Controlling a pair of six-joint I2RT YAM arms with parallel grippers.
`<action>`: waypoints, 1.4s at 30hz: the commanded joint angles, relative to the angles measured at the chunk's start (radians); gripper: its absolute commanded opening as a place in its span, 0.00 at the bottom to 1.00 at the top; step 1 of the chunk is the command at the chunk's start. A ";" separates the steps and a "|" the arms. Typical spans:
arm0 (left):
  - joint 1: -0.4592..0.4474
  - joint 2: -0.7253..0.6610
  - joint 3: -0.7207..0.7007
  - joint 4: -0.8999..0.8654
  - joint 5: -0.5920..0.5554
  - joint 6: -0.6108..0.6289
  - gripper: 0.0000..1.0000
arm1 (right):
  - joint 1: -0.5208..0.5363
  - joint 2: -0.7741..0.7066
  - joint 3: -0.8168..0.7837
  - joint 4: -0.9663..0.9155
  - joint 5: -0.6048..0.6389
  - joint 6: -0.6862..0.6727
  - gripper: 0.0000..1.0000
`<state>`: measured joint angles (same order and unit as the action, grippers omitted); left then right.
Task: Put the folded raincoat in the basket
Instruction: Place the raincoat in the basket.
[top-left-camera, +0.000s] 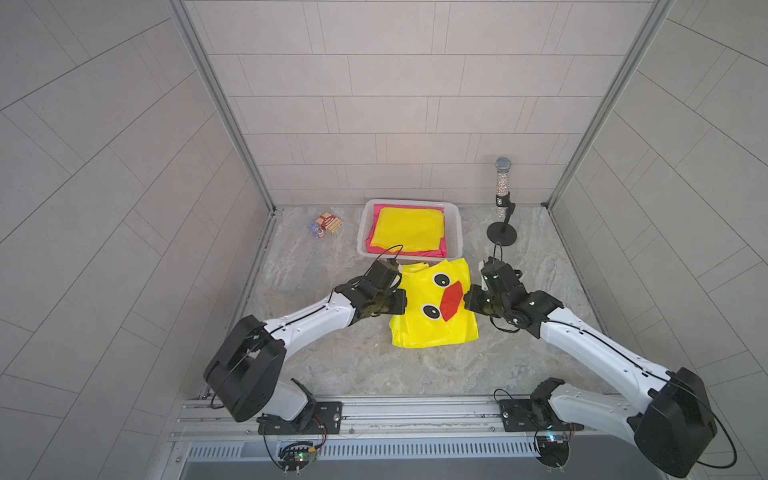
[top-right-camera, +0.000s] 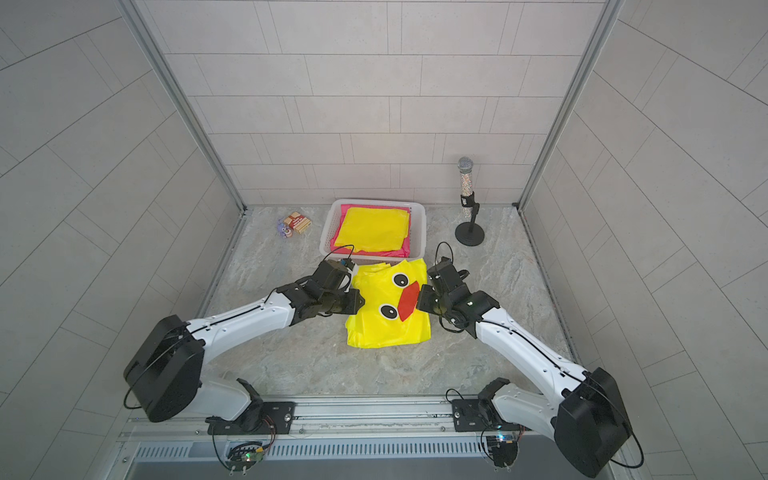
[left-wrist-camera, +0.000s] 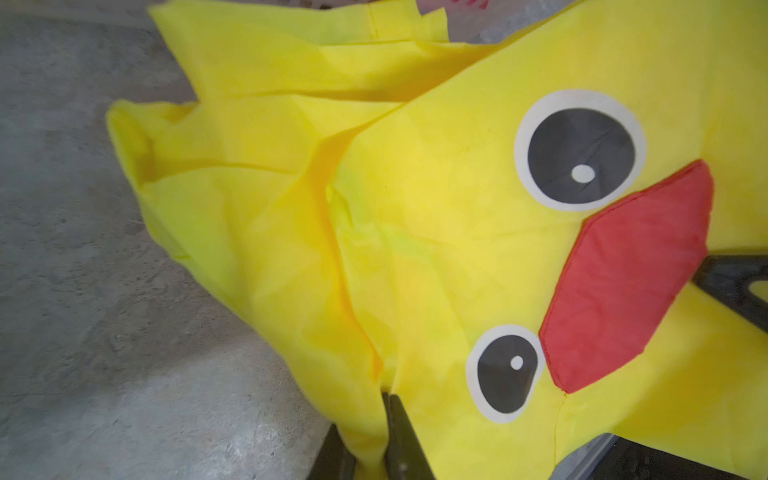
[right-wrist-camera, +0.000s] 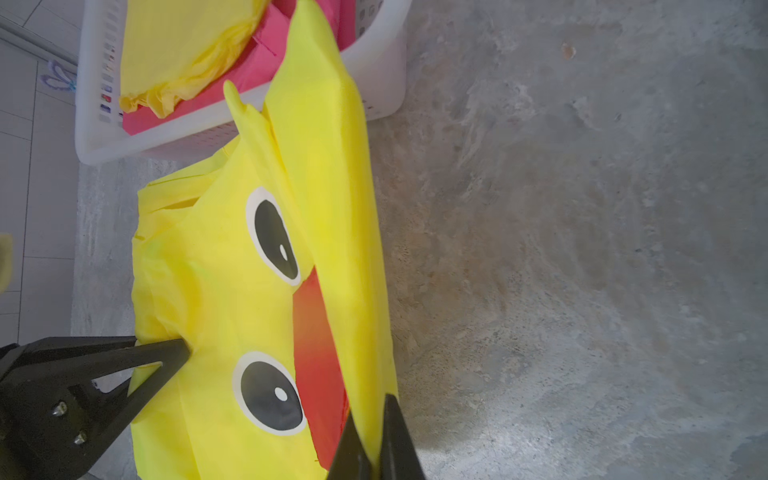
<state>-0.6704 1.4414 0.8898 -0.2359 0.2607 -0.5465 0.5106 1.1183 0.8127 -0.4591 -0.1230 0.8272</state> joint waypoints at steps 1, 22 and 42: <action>0.035 -0.041 0.066 -0.097 0.024 0.027 0.18 | 0.006 0.017 0.073 -0.049 0.019 -0.024 0.00; 0.253 0.078 0.397 -0.225 0.117 0.148 0.19 | -0.063 0.363 0.530 -0.020 -0.097 -0.115 0.00; 0.368 0.371 0.634 -0.185 0.149 0.203 0.16 | -0.204 0.724 0.770 0.101 -0.354 -0.127 0.00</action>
<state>-0.3195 1.7885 1.4693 -0.4549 0.3920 -0.3653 0.3157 1.8221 1.5444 -0.4000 -0.4259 0.7074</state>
